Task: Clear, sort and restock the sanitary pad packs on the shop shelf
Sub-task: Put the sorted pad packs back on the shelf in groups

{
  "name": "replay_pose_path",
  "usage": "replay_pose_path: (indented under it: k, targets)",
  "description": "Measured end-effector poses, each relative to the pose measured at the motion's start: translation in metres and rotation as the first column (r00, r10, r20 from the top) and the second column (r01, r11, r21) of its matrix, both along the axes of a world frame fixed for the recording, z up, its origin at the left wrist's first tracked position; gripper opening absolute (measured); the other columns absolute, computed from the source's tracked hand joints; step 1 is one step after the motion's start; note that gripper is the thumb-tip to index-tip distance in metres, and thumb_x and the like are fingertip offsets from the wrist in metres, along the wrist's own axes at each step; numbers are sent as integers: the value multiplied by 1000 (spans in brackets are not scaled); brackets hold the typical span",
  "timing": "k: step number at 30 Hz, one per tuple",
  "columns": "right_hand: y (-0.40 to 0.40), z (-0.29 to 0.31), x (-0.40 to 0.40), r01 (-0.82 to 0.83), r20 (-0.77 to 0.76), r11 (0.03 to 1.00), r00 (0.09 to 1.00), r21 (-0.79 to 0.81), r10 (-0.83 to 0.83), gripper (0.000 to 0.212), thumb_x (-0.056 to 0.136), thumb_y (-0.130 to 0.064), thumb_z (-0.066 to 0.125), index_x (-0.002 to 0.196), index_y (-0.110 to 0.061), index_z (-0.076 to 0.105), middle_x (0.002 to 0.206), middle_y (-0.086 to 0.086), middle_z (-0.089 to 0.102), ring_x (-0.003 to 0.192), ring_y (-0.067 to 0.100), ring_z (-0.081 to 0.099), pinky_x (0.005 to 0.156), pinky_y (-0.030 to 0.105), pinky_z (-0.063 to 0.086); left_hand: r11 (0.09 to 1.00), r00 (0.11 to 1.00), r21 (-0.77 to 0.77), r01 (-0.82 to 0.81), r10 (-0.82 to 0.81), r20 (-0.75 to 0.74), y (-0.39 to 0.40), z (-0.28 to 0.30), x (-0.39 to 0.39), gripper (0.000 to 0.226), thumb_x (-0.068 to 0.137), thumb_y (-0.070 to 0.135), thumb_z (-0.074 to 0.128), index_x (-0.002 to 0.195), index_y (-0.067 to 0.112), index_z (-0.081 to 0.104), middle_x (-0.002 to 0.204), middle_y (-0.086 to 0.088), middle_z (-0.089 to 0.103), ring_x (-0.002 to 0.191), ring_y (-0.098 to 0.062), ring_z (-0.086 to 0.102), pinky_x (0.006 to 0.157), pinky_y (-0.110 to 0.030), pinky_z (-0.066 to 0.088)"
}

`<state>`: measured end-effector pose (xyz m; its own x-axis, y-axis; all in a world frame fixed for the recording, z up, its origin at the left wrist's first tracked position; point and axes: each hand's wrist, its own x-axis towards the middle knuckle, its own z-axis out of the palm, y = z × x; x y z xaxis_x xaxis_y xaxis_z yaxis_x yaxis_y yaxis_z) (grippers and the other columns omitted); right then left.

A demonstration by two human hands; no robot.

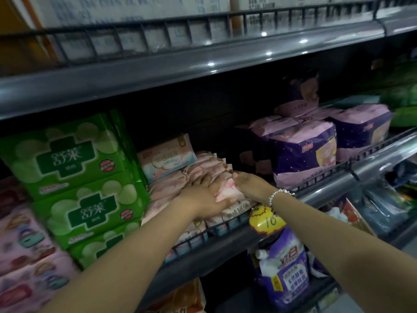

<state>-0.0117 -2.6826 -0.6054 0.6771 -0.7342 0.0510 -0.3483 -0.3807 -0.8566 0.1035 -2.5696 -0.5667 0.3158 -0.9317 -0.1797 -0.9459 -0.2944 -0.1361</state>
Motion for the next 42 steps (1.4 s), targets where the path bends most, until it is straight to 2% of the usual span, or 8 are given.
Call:
replay_pose_path:
  k: [2,5,9,15,28,33,37,42]
  targets:
    - [10,1,-9,101,96,994,990,34,-104,39,105,-32,34,130,-12,56,108,3,62,99,18,57,78,24,38,995,1000,-95,3,-4,-7,6,4,-4,79,89,75,20,153,36,-5,162,-3,-6,149,-25,2,119,-41,9]
    - [32,-2,-29,180,171,983,970,-22,-174,41,104,-33,36,140,-19,50,134,2,57,122,19,52,100,25,36,961,999,-276,-16,6,-38,24,5,-9,70,93,69,22,153,36,10,163,-4,6,148,-26,12,119,-47,17]
    - [86,-7,-54,228,268,969,943,-96,-195,40,104,-31,38,141,-23,49,142,-1,51,131,18,46,107,27,33,884,989,-467,-24,-46,-138,67,-4,-25,58,99,51,31,151,27,24,159,-8,20,145,-26,20,115,-50,22]
    - [179,-37,-69,149,344,986,932,-70,-117,37,103,-27,42,137,-20,53,126,-8,56,112,1,50,89,14,38,762,951,-625,-171,-39,-308,155,-46,-64,48,102,40,36,144,17,41,154,-7,32,144,-23,22,118,-44,16]
    - [313,-184,-95,46,203,989,976,137,-73,29,101,-21,48,127,-22,58,116,-16,56,106,-3,50,80,-4,33,677,748,-485,-554,150,-646,288,-212,-112,40,101,30,42,137,15,50,139,-4,49,127,-21,43,102,-27,31]
    - [339,-239,-104,30,109,971,992,237,-57,28,100,-18,50,127,-20,59,116,-10,60,102,1,56,79,-1,38,662,674,-394,-638,232,-701,313,-267,-123,38,100,29,45,133,12,53,132,-7,55,123,-24,47,104,-37,37]
    - [350,-285,-109,20,11,943,1000,332,-25,25,100,-27,49,122,-32,59,121,-14,58,112,3,53,95,17,38,658,629,-305,-689,334,-702,331,-307,-122,38,99,29,46,132,12,53,134,-9,54,125,-26,47,108,-44,34]
    - [355,-331,-117,80,-138,921,990,381,-29,26,99,-28,49,122,-28,62,127,-5,61,116,14,56,102,31,42,681,608,-260,-685,337,-719,342,-342,-129,31,98,23,50,126,10,56,129,-9,55,123,-26,46,99,-30,29]
